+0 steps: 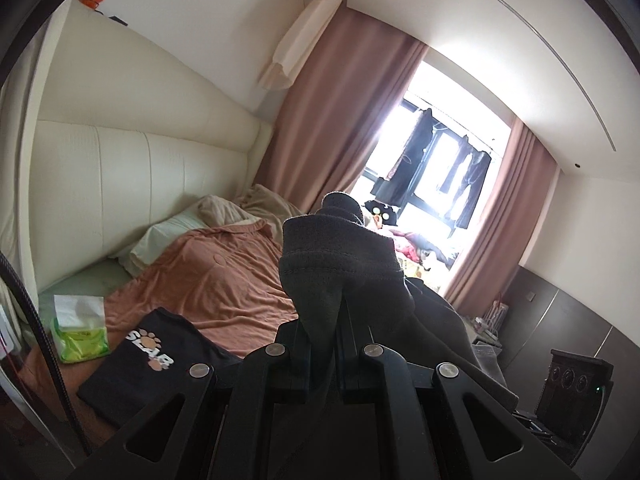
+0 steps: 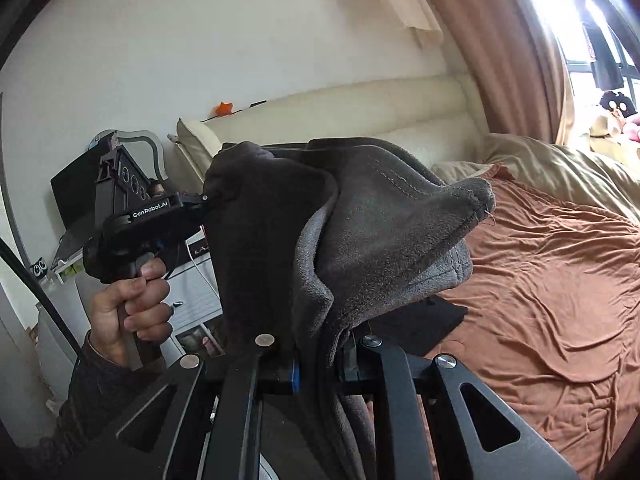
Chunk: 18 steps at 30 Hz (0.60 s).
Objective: Fold small clothes
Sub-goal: 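Lift the folded shirt with both grippers and carry it toward the headboard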
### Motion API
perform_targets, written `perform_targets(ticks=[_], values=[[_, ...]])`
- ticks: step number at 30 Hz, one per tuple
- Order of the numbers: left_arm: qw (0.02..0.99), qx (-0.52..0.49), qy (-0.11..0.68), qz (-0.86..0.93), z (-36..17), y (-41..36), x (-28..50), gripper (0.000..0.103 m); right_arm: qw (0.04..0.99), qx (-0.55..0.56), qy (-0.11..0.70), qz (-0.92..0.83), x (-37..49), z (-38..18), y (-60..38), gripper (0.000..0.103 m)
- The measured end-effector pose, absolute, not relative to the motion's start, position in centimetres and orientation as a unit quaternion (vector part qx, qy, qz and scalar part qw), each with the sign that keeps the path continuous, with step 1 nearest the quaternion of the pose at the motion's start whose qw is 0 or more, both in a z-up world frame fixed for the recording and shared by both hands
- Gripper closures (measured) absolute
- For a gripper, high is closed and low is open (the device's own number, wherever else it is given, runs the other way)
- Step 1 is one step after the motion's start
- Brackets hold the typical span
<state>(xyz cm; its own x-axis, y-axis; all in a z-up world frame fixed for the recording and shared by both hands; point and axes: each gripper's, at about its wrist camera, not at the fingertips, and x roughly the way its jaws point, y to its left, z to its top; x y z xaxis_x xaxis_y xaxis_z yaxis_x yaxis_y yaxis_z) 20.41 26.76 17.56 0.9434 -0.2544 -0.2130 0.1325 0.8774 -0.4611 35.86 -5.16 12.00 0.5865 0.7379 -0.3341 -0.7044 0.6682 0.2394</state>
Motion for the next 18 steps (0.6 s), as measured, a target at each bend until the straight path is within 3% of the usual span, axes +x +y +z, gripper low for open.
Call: perform_targets(ticks=[18], values=[[0.959,-0.246,0.141,-0.005,14.7,37.2,21.9,0.095,0.861,0.023,0.243,0.446,42.9,7.5,2.7,0.095]])
